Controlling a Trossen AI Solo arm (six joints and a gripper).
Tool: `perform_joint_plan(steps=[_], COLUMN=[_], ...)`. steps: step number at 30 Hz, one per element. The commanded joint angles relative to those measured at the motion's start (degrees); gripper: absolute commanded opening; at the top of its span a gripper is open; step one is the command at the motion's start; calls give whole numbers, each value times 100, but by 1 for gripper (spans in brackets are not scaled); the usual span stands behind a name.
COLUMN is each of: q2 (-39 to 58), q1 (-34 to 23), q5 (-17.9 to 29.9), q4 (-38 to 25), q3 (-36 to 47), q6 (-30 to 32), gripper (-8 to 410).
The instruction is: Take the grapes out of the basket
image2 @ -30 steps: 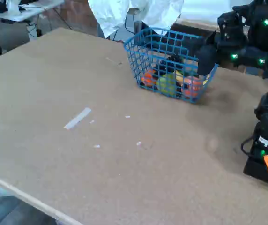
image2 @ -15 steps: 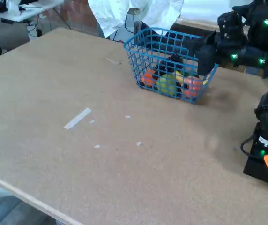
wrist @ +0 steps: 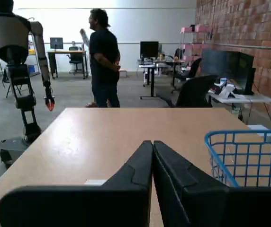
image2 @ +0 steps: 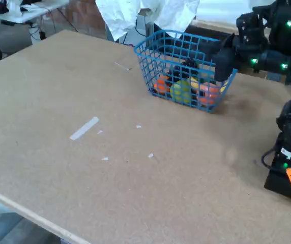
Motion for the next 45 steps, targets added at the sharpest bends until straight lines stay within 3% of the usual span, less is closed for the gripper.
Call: perform_joint_plan(steps=[1, 8, 12, 18, 24, 27, 33, 40, 45], q2=[-2, 0, 7, 151, 603, 855, 1578, 2599, 3128], q1=[0, 0, 0, 0, 0, 0, -13, -378, -763], q5=[-7, 48, 776, 1119, 1821, 2236, 3222, 3403, 3394], q4=[199, 343, 339, 297, 291, 319, 275, 273, -149], q3=[7, 111, 428, 1126, 1853, 2092, 2481, 2953, 3226], q6=[2, -323, -374, -605, -599, -531, -420, -214, 391], gripper=[0, 7, 35, 125, 241, 273, 278, 277, 277])
